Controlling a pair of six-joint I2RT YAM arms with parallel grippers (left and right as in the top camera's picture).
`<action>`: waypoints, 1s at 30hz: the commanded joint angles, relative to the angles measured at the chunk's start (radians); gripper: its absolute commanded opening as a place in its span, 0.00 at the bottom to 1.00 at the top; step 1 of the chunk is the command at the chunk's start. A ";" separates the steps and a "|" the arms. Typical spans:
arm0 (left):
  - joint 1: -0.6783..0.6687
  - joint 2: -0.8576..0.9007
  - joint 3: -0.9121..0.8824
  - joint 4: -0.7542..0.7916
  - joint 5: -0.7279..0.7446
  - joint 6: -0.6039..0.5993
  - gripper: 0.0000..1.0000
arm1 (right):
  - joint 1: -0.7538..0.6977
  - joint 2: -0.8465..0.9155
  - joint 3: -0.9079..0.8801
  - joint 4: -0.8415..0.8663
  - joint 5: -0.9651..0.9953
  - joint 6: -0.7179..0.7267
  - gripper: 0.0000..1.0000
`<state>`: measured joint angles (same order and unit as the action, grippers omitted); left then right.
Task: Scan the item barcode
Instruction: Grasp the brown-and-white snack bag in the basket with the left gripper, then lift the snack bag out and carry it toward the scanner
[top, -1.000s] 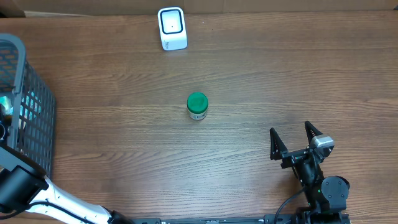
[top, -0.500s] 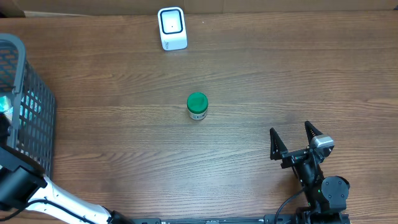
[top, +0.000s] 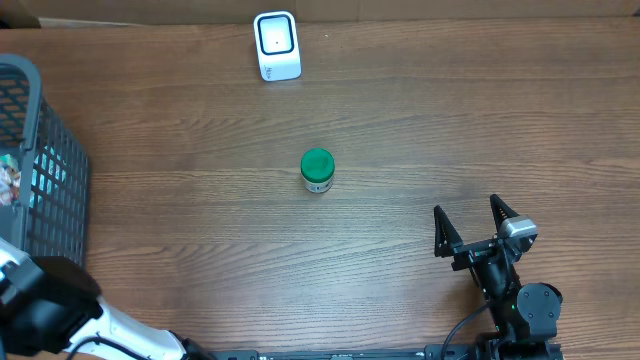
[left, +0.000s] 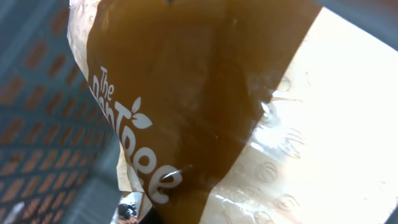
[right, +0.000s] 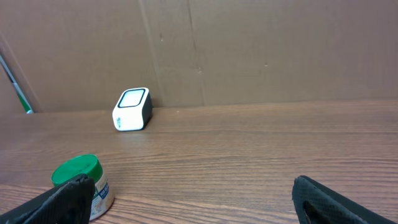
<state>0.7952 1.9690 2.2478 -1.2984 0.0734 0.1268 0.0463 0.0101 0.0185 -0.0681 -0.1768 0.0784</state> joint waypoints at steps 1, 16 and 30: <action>-0.075 -0.154 0.048 0.032 0.027 -0.019 0.04 | 0.005 -0.007 -0.011 0.006 -0.001 -0.001 1.00; -0.327 -0.489 0.048 -0.072 0.127 -0.186 0.04 | 0.005 -0.007 -0.011 0.006 -0.001 -0.001 1.00; -0.634 -0.305 0.024 -0.391 0.134 -0.245 0.04 | 0.005 -0.007 -0.011 0.006 -0.001 -0.001 1.00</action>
<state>0.2077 1.6157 2.2856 -1.6867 0.2050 -0.1028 0.0463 0.0101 0.0185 -0.0681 -0.1768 0.0784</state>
